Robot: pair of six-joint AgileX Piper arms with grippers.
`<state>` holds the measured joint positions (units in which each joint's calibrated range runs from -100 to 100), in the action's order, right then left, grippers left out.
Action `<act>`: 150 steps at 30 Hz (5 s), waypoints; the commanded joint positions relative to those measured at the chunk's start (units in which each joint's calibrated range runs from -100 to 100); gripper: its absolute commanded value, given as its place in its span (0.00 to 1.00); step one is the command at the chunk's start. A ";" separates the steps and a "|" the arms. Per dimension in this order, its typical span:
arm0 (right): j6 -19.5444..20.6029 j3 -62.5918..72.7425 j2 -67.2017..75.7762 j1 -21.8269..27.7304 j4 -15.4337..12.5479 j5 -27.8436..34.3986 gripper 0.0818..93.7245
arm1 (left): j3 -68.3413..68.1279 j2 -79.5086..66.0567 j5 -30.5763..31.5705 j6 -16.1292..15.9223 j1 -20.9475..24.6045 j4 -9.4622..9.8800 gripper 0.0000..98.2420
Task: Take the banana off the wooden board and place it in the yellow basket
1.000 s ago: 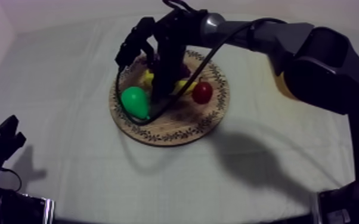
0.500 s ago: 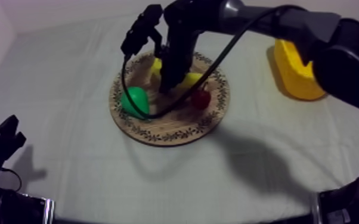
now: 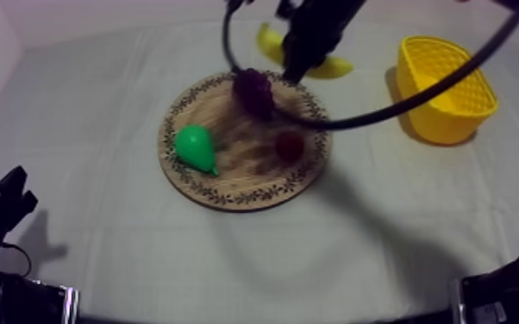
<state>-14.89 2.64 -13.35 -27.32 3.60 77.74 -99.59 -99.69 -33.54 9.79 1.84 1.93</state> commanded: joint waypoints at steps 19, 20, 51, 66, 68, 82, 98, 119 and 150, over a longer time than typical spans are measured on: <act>12.69 -12.96 16.34 16.11 7.28 -10.74 0.03 | 0.04 -0.05 -0.01 0.02 0.01 0.00 0.00; 13.25 -13.58 16.41 16.81 7.75 -11.24 0.03 | 0.04 -0.05 -0.01 0.03 0.01 0.00 0.00; 18.73 -20.95 2.44 27.17 13.32 -20.48 0.05 | 0.04 -0.05 -0.01 0.06 0.01 0.00 0.00; 15.60 -25.11 6.86 26.43 12.00 -24.53 0.44 | 0.04 -0.05 -0.01 0.05 0.01 0.00 0.00; 15.63 -26.71 9.49 26.40 11.88 -25.82 0.38 | 0.04 -0.05 -0.01 0.05 0.01 0.00 0.00; 14.42 -57.17 46.73 25.25 9.23 -45.26 0.01 | 0.04 -0.05 -0.01 0.08 0.01 0.00 0.00; 0.44 -86.56 85.30 21.25 -6.45 -49.67 0.00 | 0.04 -0.05 -0.01 0.10 0.01 0.00 0.00; 7.28 -102.39 108.52 21.44 -5.21 -40.32 0.00 | 0.04 -0.05 -0.01 0.10 0.01 0.00 0.00; 4.03 -102.31 109.11 23.26 -4.99 -39.11 0.01 | 0.04 -0.05 -0.01 0.15 0.01 0.00 0.00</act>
<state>-10.85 -99.69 95.70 -4.05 -1.40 38.67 -99.59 -99.69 -33.54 9.95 1.84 1.93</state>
